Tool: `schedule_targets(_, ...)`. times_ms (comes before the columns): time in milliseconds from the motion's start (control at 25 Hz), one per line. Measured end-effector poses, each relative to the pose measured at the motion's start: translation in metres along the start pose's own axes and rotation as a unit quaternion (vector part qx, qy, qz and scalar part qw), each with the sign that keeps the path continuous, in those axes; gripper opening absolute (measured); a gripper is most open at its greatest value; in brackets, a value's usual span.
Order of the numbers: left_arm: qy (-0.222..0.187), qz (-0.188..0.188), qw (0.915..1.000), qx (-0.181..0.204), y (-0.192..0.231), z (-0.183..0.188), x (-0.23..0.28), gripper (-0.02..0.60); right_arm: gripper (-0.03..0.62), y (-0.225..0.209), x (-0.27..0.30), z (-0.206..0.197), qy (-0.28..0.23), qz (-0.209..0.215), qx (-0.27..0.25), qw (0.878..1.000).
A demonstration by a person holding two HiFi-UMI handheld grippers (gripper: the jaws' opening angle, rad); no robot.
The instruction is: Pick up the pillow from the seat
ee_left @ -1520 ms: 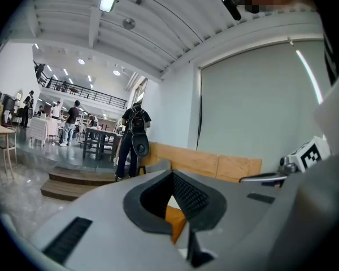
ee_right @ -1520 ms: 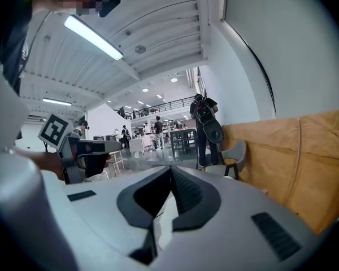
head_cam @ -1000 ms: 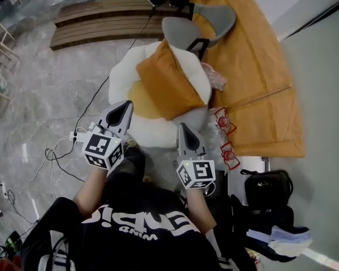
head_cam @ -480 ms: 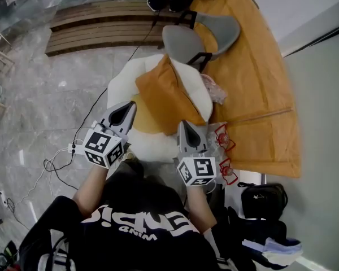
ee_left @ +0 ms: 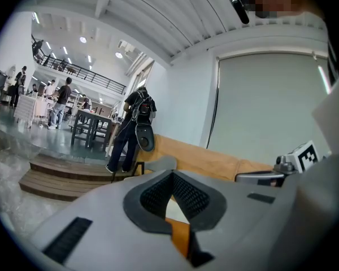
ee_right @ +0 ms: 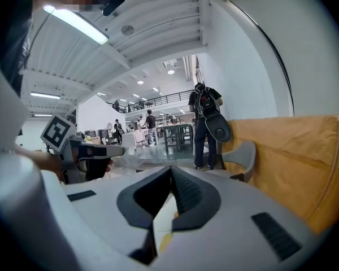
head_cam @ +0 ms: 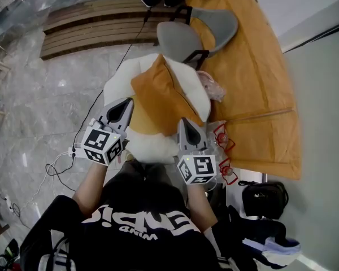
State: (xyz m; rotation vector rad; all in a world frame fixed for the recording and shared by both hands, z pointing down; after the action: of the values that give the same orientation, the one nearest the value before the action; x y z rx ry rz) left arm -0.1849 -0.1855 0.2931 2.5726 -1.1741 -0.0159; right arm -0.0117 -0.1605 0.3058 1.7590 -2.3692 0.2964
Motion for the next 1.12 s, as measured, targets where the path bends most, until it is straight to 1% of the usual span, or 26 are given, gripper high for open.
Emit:
schedule_targets(160, 0.023, -0.007, 0.9997, 0.005, 0.006, -0.007, 0.03, 0.008, 0.021, -0.025, 0.012, -0.007, 0.01, -0.012, 0.008, 1.0)
schedule_targets(240, 0.044, -0.015, 0.9989, 0.008, 0.01, -0.018, 0.049, 0.008, 0.021, -0.04, 0.019, -0.017, 0.018, -0.02, 0.013, 1.0)
schedule_targets(320, 0.065, -0.02, 0.9977, 0.001, 0.016, -0.032, 0.067, 0.008, 0.021, -0.055, 0.028, -0.03, 0.03, -0.024, 0.019, 0.999)
schedule_targets(480, 0.092, -0.019, 0.9955, -0.015, 0.037, -0.063, 0.106, 0.008, 0.023, -0.087, 0.048, -0.066, 0.058, -0.035, 0.031, 0.997)
schedule_targets(640, 0.112, -0.015, 0.9927, -0.041, 0.066, -0.108, 0.145, 0.016, 0.023, -0.119, 0.071, -0.116, 0.091, -0.055, 0.043, 0.993)
schedule_targets(680, 0.121, -0.016, 0.9913, -0.05, 0.073, -0.121, 0.155, 0.057, 0.025, -0.126, 0.077, -0.131, 0.102, -0.06, 0.047, 0.992)
schedule_targets(720, 0.131, -0.017, 0.9895, -0.059, 0.078, -0.135, 0.163, 0.112, 0.043, -0.131, 0.082, -0.147, 0.115, -0.063, 0.052, 0.99)
schedule_targets(800, 0.153, -0.016, 0.9857, -0.069, 0.09, -0.165, 0.178, 0.159, 0.224, -0.138, 0.092, -0.183, 0.144, -0.063, 0.064, 0.985)
schedule_targets(840, 0.163, -0.014, 0.9839, -0.071, 0.096, -0.18, 0.186, 0.188, 0.25, -0.142, 0.098, -0.201, 0.156, -0.064, 0.07, 0.983)
schedule_targets(960, 0.188, -0.009, 0.9792, -0.075, 0.122, -0.226, 0.212, 0.241, 0.265, -0.16, 0.115, -0.258, 0.187, -0.087, 0.098, 0.974)
schedule_targets(1120, 0.197, 0.004, 0.9764, -0.089, 0.16, -0.28, 0.245, 0.288, 0.276, -0.184, 0.123, -0.331, 0.225, -0.132, 0.146, 0.954)
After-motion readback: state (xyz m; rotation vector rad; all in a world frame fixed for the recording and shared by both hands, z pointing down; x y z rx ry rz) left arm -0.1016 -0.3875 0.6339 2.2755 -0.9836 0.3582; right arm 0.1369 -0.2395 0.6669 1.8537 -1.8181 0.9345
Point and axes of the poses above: the fingertips, and each gripper's own axes: x forward along the fingers, y to its left, z out of its top, the point moved 1 cm from there along -x, backward along the fingers, and after that the axes turned 14 degrees about -z, right-handed, at the moved point
